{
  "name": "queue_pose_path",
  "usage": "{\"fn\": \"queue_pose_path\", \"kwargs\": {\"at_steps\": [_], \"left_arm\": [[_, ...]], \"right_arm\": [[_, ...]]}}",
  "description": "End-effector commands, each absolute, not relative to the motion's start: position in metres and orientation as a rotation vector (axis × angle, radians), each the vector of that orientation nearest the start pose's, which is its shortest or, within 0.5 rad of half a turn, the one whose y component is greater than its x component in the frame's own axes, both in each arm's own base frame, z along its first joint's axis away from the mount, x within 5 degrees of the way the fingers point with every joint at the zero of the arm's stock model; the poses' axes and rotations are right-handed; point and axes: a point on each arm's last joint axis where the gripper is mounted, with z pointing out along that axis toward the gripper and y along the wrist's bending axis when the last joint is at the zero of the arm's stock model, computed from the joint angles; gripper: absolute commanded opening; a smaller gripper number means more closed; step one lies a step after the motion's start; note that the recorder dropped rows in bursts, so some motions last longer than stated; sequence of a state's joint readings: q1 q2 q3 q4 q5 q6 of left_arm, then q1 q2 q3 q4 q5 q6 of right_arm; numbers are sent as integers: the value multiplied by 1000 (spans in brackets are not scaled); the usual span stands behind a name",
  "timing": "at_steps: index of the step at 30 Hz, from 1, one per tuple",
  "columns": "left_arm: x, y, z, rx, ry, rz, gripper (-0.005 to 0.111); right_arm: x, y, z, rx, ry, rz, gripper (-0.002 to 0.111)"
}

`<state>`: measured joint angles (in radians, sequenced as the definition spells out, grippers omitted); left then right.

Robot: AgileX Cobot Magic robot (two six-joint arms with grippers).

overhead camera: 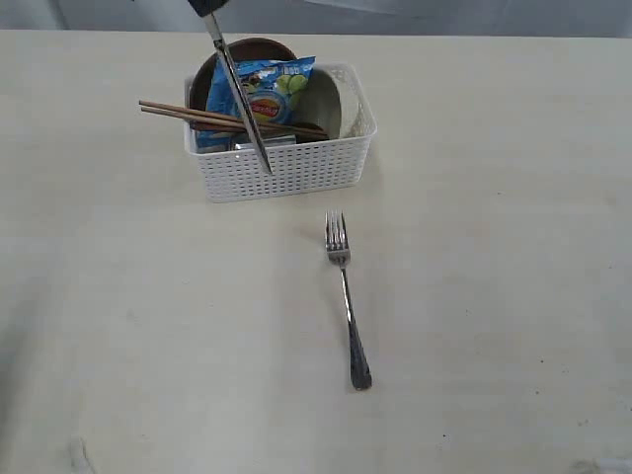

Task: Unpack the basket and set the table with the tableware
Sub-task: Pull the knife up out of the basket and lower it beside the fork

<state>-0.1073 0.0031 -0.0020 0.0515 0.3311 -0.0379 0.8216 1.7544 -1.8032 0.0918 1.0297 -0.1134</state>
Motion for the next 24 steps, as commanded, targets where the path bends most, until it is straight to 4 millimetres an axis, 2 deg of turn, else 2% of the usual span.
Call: {"fn": "queue_pose_path", "kwargs": {"at_steps": [1,3,5,9,14,19,24], "left_arm": [[54,-5,184,101,1800,-61,0],[54,-5,184,101,1800,-61,0],[54,-5,184,101,1800,-61,0],[54,-5,184,101,1800,-61,0],[54,-5,184,101,1800,-61,0],[54,-5,184,101,1800,-61,0],[54,-5,184,101,1800,-61,0]], "right_arm": [[240,279,378,-1022,2375,545,0],[233,273,372,-993,2419,561,0],[223,267,358,-969,2492,593,0],[208,260,317,-912,2623,670,0],[203,257,267,-829,2714,725,0],[211,256,226,-871,2812,643,0],[231,254,200,-808,2885,722,0]]}}
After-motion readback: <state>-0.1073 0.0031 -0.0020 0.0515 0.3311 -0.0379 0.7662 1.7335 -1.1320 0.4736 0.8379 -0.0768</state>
